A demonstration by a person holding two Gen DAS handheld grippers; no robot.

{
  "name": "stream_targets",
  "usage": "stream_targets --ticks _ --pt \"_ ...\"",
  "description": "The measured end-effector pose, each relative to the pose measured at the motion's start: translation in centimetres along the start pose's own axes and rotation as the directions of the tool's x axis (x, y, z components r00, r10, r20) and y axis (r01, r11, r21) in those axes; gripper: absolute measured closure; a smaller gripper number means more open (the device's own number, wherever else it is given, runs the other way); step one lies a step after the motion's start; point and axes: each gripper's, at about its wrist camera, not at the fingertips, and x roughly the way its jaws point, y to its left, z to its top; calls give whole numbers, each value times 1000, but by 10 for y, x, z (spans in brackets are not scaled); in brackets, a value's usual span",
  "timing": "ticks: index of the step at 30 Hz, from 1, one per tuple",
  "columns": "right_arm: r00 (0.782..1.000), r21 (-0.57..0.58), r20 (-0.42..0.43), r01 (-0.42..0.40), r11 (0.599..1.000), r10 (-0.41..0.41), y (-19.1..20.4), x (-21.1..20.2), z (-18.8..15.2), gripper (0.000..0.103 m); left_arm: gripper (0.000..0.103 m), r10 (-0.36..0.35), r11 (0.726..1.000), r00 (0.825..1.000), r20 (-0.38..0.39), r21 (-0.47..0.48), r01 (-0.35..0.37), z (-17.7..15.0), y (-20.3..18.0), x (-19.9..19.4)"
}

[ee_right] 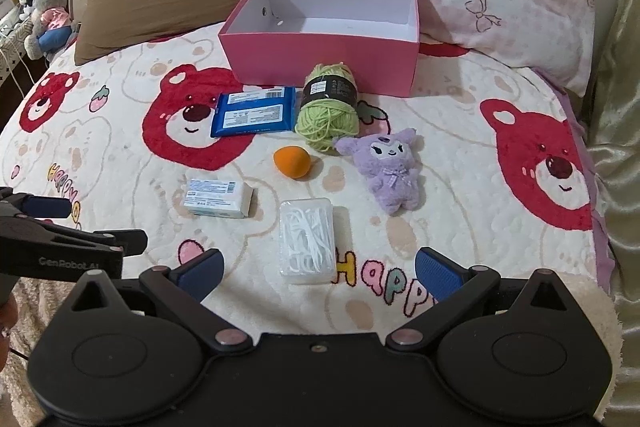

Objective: Organize objects
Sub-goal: 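Move the left gripper toward the clear plastic floss-pick case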

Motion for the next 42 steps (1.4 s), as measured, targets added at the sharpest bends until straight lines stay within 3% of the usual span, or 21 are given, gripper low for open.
stream_targets --ticks 18,23,28,34,37,42 --pt "999 -25 -28 -19 1000 18 -4 9 -2 0 0 -38 999 999 15 21 37 3 -7 2" --pt "993 -162 26 -113 980 119 -3 10 3 0 1 -71 997 997 -27 4 71 9 -10 17" --pt "991 -223 0 -128 966 131 -10 21 8 0 1 -108 994 993 -45 -21 107 17 -16 29" --pt "979 -258 -27 -201 945 201 -10 34 12 0 0 -200 979 978 -64 -46 197 27 -23 42" --pt "946 -214 -103 -322 922 306 -14 47 15 3 0 -244 968 967 -78 -87 237 32 -21 52" --pt "935 -161 -189 -332 930 301 -19 65 23 3 0 -272 958 961 -50 -109 266 39 -25 66"
